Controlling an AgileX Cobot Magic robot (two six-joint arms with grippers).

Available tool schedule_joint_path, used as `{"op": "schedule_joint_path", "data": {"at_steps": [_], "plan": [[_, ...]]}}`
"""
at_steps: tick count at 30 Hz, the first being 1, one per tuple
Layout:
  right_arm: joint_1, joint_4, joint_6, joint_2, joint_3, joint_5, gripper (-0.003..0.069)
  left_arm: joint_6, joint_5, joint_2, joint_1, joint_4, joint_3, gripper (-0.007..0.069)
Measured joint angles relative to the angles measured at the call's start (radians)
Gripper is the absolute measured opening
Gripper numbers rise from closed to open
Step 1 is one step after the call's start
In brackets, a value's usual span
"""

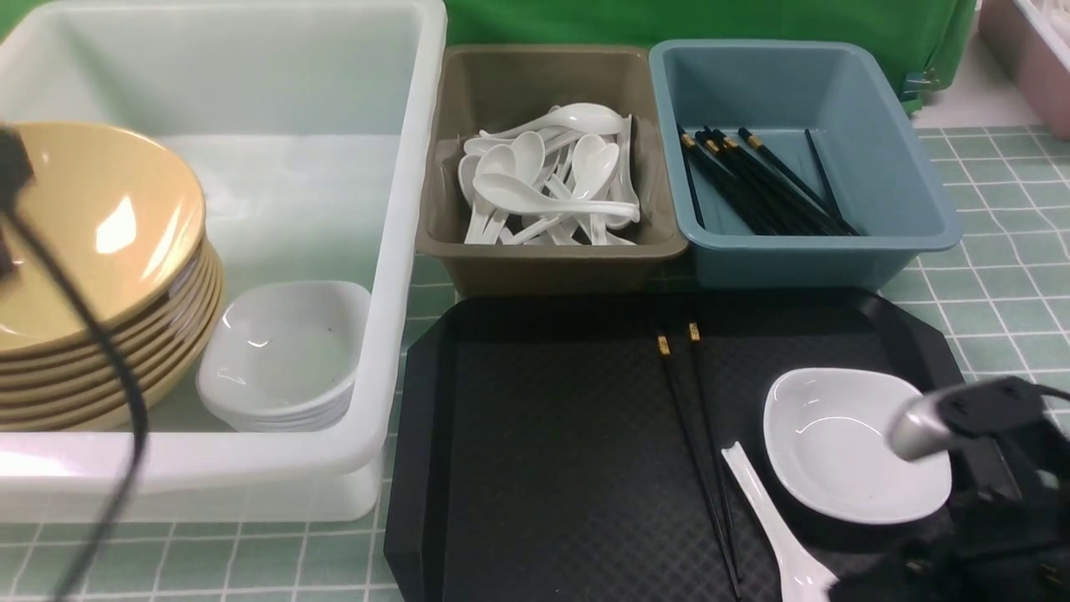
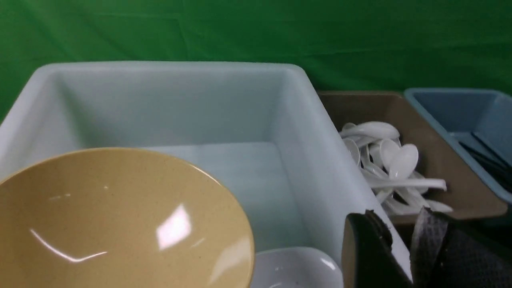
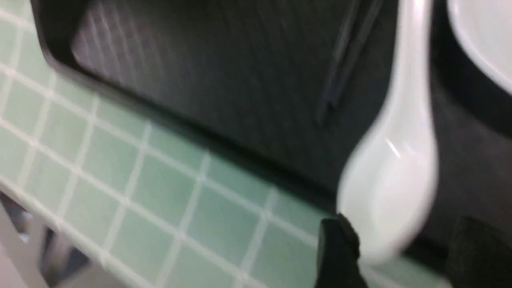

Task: On blue table put chopsticks spoon bowls plates into blue grey white boxes.
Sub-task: 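Reach down and grasp the white spoon resting in the bowl with the right gripper, then place the white spoon into the bin of spoons with the right gripper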

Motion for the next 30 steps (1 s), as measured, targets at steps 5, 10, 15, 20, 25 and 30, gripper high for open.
{"op": "schedule_joint_path", "data": {"at_steps": [5, 10, 15, 20, 25, 30], "plan": [[0.0, 0.071, -0.135, 0.196, -0.012, -0.086, 0.0391, 0.076, -0.104, -0.126, -0.009, 0.007, 0.153, 0.013], [0.0, 0.096, -0.167, 0.316, -0.048, -0.04, 0.0213, 0.093, -0.367, -0.252, -0.009, 0.007, 0.326, 0.013], [0.001, 0.092, -0.198, 0.305, -0.128, 0.125, 0.0108, 0.094, -0.504, -0.333, -0.009, -0.001, 0.393, 0.013], [0.001, 0.16, -0.278, 0.261, -0.328, 0.124, 0.0108, 0.087, -0.522, -0.37, -0.009, -0.001, 0.417, 0.013], [0.027, 0.539, -0.646, 0.347, -0.571, -0.2, 0.0108, 0.082, -0.53, -0.377, -0.009, -0.02, 0.42, 0.0131], [0.039, 0.739, -0.859, 0.556, -0.801, -0.328, 0.0127, 0.078, -0.53, -0.377, -0.009, -0.073, 0.42, 0.013]]}}
